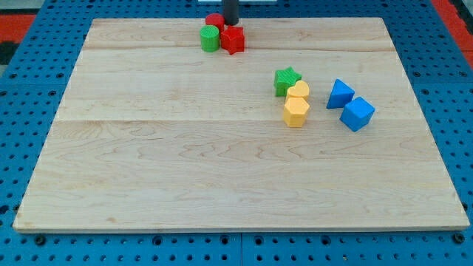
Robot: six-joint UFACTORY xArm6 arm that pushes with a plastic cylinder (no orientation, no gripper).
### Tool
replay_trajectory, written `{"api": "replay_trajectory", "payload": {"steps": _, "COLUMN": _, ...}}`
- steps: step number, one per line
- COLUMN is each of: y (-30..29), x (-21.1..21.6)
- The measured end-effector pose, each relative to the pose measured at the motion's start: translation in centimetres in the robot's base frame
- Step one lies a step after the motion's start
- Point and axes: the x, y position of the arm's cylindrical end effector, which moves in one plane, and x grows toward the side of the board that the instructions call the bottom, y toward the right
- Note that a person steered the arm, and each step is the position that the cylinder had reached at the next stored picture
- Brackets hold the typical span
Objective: Slightly move the red star towards down
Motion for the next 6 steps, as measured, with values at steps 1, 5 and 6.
{"api": "replay_trajectory", "payload": {"steps": 1, "y": -0.5, "x": 0.0}}
{"api": "replay_trajectory", "payload": {"steps": 5, "y": 2.8, "x": 5.5}}
{"api": "replay_trajectory", "payload": {"steps": 6, "y": 3.6, "x": 7.2}}
